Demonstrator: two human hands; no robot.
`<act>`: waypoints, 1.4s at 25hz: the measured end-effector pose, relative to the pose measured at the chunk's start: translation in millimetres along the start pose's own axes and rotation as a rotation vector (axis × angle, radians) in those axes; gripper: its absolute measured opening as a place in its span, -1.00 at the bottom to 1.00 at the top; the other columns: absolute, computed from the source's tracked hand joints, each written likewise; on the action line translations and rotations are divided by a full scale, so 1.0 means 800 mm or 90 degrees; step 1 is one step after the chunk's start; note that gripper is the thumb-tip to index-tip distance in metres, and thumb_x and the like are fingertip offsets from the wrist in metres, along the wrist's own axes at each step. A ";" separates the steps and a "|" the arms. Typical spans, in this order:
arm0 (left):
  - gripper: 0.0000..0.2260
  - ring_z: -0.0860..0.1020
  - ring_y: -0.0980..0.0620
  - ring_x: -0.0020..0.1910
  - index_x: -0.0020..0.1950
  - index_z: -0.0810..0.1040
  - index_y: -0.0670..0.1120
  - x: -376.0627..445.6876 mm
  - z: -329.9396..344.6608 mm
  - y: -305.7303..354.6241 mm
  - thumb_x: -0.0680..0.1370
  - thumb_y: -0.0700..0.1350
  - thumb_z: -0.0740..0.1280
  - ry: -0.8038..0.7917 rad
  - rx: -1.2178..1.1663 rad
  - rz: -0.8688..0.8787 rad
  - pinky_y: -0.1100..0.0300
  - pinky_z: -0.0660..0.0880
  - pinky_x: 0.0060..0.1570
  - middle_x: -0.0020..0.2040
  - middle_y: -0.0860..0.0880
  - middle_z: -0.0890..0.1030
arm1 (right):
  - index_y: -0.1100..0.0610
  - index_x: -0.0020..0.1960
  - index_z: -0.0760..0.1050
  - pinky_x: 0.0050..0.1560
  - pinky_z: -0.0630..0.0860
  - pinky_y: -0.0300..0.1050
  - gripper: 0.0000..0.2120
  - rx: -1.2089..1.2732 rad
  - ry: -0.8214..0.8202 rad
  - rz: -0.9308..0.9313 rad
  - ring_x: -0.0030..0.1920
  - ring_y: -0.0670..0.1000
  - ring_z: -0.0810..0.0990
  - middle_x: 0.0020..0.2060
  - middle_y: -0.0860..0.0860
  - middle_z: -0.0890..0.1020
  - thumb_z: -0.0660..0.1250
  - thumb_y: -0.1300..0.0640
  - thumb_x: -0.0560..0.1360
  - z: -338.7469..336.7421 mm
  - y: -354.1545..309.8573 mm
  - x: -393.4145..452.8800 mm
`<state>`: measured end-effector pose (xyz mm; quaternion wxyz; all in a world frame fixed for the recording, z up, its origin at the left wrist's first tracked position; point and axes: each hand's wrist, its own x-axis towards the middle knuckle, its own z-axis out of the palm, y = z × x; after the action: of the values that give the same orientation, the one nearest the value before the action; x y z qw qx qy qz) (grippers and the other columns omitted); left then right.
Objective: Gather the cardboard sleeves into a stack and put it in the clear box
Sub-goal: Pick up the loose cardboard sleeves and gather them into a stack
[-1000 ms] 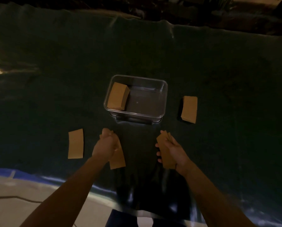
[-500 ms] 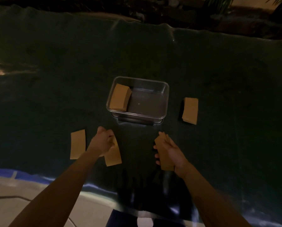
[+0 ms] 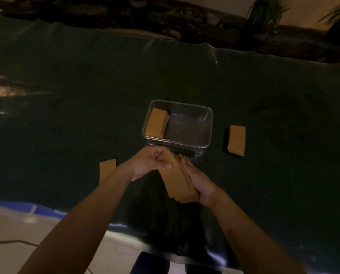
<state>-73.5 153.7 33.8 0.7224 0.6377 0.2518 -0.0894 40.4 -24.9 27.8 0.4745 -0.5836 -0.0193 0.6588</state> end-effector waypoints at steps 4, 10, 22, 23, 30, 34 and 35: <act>-0.83 0.65 0.02 0.01 0.01 0.61 -0.10 -0.004 0.007 0.002 0.46 -0.25 0.47 0.044 0.067 0.042 0.05 0.53 0.08 -0.07 -0.04 0.68 | -0.11 0.31 0.50 -0.06 0.65 0.09 -0.50 0.097 -0.032 0.003 0.07 0.24 0.70 0.12 0.23 0.69 0.15 -0.35 0.52 0.011 0.003 -0.002; -0.66 0.60 0.02 -0.01 0.07 0.52 0.09 -0.006 0.034 0.007 0.43 -0.26 0.49 0.152 0.117 0.080 0.12 0.54 -0.23 0.03 0.00 0.59 | -0.10 0.31 0.47 0.01 0.65 0.14 -0.59 0.132 -0.005 -0.042 0.06 0.25 0.70 0.10 0.22 0.70 0.12 -0.27 0.59 0.017 0.006 -0.005; 0.28 0.08 -0.13 0.51 0.42 -0.33 0.49 -0.026 0.090 0.011 0.10 0.19 0.63 0.058 0.449 -0.004 -0.22 0.17 0.43 0.56 0.05 -0.01 | -0.01 0.25 0.53 0.09 0.59 0.18 -0.71 0.007 0.018 0.016 0.15 0.18 0.63 0.15 0.15 0.65 0.35 -0.01 0.55 0.017 -0.032 -0.009; 0.30 0.09 -0.16 0.50 0.43 -0.34 0.46 -0.027 0.091 0.008 0.09 0.18 0.63 0.086 0.492 0.006 -0.22 0.16 0.42 0.54 0.01 0.02 | -0.02 0.26 0.51 0.07 0.56 0.16 -0.71 0.006 0.017 0.015 0.16 0.18 0.60 0.16 0.15 0.63 0.36 0.02 0.54 0.023 -0.033 -0.006; 0.19 0.06 -0.10 0.46 0.50 -0.27 0.38 -0.039 0.053 -0.029 0.16 0.31 0.54 0.174 0.542 0.092 -0.11 0.06 0.41 0.52 -0.02 0.05 | -0.01 0.12 0.53 -0.07 0.54 0.11 -0.79 0.031 0.036 0.077 0.07 0.18 0.58 0.07 0.16 0.61 0.36 0.14 0.49 0.060 -0.036 0.006; -0.30 0.00 -0.12 0.55 0.51 -0.22 0.38 -0.071 -0.012 -0.093 0.48 0.47 0.06 0.301 0.626 0.108 -0.26 0.04 0.46 0.61 0.00 -0.02 | 0.04 0.07 0.46 -0.05 0.58 0.12 -0.86 0.124 0.089 0.039 -0.11 0.14 0.62 -0.01 0.19 0.63 0.28 0.22 0.54 0.086 -0.037 0.026; -0.38 -0.02 -0.14 0.57 0.51 -0.23 0.37 -0.084 -0.032 -0.121 0.53 0.43 -0.03 0.340 0.693 0.071 -0.25 0.02 0.47 0.62 -0.03 -0.03 | 0.05 0.07 0.44 -0.06 0.58 0.13 -0.86 0.145 0.097 0.036 -0.16 0.13 0.62 -0.04 0.19 0.64 0.27 0.24 0.55 0.088 -0.037 0.029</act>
<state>-181.1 148.9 -20.3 0.2084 0.9281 0.3086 -0.0041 5.9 43.4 50.2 0.5192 -0.5746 0.1080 0.6234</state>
